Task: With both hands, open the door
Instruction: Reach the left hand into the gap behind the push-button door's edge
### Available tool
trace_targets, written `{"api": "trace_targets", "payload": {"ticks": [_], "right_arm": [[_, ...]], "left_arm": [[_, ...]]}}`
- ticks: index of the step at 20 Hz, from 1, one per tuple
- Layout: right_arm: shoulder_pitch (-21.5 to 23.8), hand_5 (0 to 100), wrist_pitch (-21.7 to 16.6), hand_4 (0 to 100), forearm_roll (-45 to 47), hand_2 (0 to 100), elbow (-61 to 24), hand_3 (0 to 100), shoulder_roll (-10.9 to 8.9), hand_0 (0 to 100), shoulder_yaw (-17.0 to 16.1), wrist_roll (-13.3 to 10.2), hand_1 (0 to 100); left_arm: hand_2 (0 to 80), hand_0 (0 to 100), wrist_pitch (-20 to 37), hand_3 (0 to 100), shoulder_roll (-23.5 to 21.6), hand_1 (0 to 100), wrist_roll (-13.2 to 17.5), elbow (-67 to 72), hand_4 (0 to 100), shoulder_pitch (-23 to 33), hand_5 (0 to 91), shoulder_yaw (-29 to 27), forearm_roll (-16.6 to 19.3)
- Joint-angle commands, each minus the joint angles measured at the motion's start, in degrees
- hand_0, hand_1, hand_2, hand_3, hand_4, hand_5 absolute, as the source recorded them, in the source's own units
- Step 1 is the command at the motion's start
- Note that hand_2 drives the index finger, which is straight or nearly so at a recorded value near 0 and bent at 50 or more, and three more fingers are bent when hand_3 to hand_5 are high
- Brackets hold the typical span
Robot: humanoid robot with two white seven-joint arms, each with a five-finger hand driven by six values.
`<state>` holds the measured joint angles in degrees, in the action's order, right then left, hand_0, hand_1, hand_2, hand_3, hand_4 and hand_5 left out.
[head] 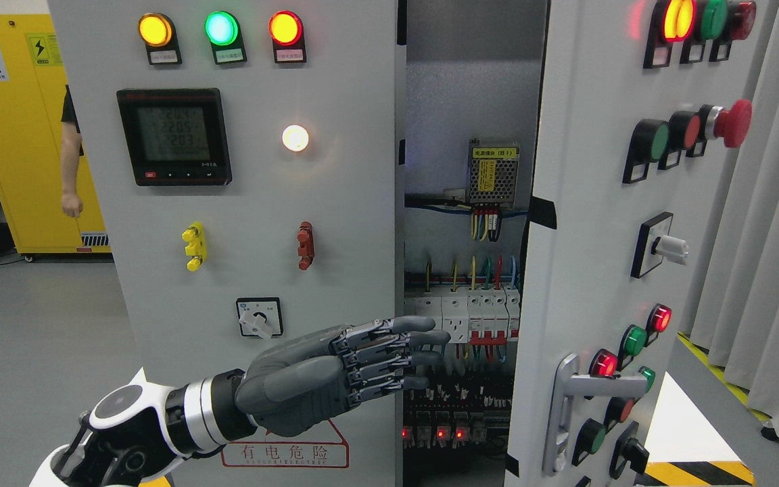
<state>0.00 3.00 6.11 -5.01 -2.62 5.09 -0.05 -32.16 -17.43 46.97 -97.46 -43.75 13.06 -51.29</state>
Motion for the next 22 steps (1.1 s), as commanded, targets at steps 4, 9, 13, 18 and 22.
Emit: {"api": "trace_targets", "payload": {"ticks": [4, 9, 13, 18, 22], "right_arm": [[1.7, 0, 0.0, 0, 0.0, 4, 0.0, 0, 0.07, 0, 0.0, 0.0, 50], [1.7, 0, 0.0, 0, 0.0, 4, 0.0, 0, -0.01, 0, 0.0, 0.0, 50], [1.7, 0, 0.0, 0, 0.0, 4, 0.0, 0, -0.01, 0, 0.0, 0.0, 50], [1.7, 0, 0.0, 0, 0.0, 4, 0.0, 0, 0.07, 0, 0.0, 0.0, 50], [1.6, 0, 0.0, 0, 0.0, 4, -0.1, 0, 0.08, 0, 0.0, 0.0, 50]], "left_arm": [[0.0, 12, -0.7, 0, 3.3, 56, 0.0, 3.2, 0, -6.3, 0.0, -0.6, -0.2], [0.0, 12, -1.8, 0, 4.3, 56, 0.0, 5.3, 0, -9.4, 0.0, 0.6, -0.3], [0.0, 12, -3.0, 0, 7.5, 56, -0.1, 8.7, 0, -10.8, 0.0, 2.4, -0.2], [0.0, 12, -3.0, 0, 10.4, 56, -0.1, 11.8, 0, -12.8, 0.0, 4.4, 0.0], [0.0, 12, -3.2, 0, 14.3, 56, -0.7, 17.2, 0, -17.1, 0.0, 5.3, 0.1]]}}
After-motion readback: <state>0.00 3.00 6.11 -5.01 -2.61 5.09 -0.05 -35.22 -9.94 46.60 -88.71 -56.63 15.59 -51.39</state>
